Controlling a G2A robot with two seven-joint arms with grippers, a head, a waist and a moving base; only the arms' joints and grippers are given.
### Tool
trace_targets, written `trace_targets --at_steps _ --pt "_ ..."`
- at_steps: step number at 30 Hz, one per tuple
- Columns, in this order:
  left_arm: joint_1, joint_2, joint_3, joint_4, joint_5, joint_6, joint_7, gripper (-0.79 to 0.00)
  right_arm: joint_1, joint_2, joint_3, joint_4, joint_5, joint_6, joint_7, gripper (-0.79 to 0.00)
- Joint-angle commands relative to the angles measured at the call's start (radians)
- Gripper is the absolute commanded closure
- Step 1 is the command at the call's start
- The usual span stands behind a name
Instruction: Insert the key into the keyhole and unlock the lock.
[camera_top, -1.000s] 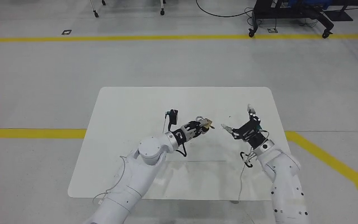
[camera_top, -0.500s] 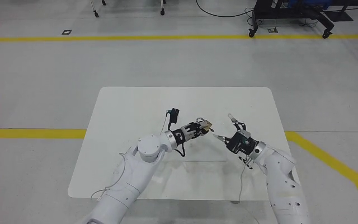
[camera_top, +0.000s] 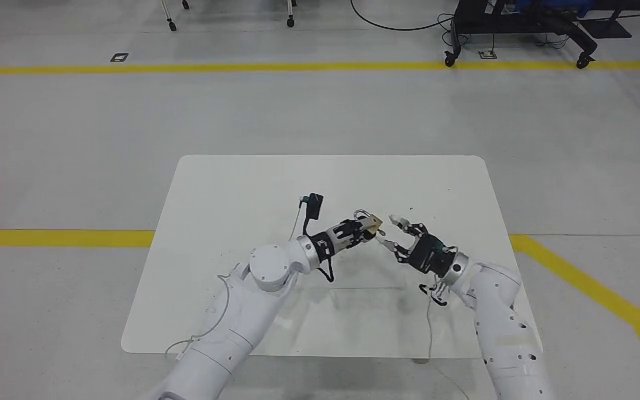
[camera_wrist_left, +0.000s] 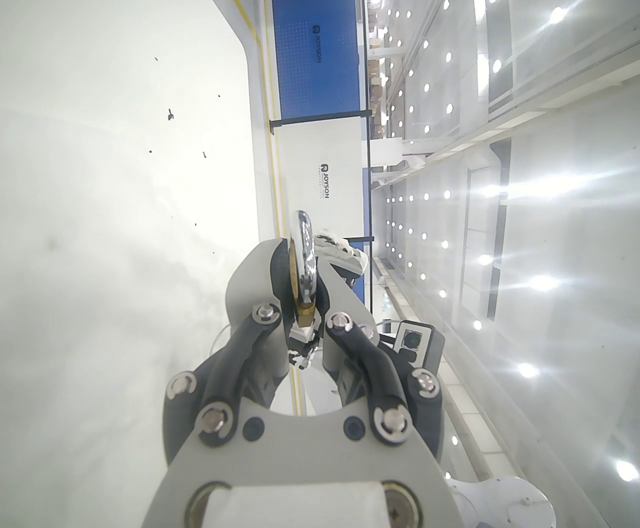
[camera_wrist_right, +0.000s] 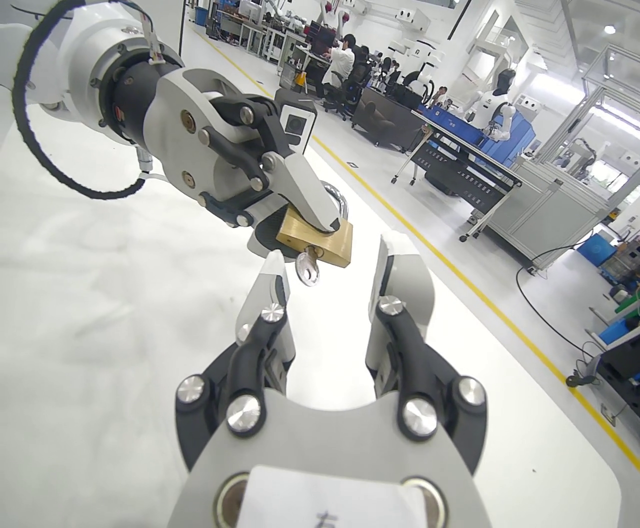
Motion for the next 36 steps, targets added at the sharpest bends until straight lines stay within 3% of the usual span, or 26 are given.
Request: trace_targets --at_steps 1,3,5,6,16,23,27,36 --pt "0.0 0.0 0.002 0.001 0.001 -0.004 0.002 0.0 0.002 0.004 -0.005 0.003 0.007 -0.013 0.0 -0.308" --pt "-0.001 -0.001 0.004 0.002 0.004 -0.007 0.005 0.0 0.005 0.009 -0.009 0.008 0.017 -0.033 -0.005 -0.228" --pt "-0.002 -0.001 0.007 0.004 0.006 -0.012 0.005 0.0 0.011 0.015 -0.009 0.017 0.035 -0.058 -0.01 -0.028" --pt "-0.003 -0.001 0.007 0.006 0.006 -0.017 0.005 0.0 0.016 0.018 -0.009 0.024 0.047 -0.07 -0.009 0.0" --pt "-0.006 -0.001 0.011 0.012 0.008 -0.051 -0.005 0.0 0.058 0.038 -0.02 0.089 0.156 -0.188 0.02 0.0" --pt "-0.005 0.001 0.01 0.014 0.014 -0.077 -0.018 0.0 0.093 0.065 -0.102 0.164 0.331 -0.19 0.075 0.0" --pt "-0.003 0.003 0.009 0.015 0.016 -0.088 -0.024 0.0 0.112 0.099 -0.19 0.191 0.49 -0.19 0.103 0.0" --pt "-0.002 0.008 0.001 0.016 0.022 -0.102 -0.032 0.0 0.13 0.218 -0.333 0.164 0.779 -0.19 0.193 0.0"
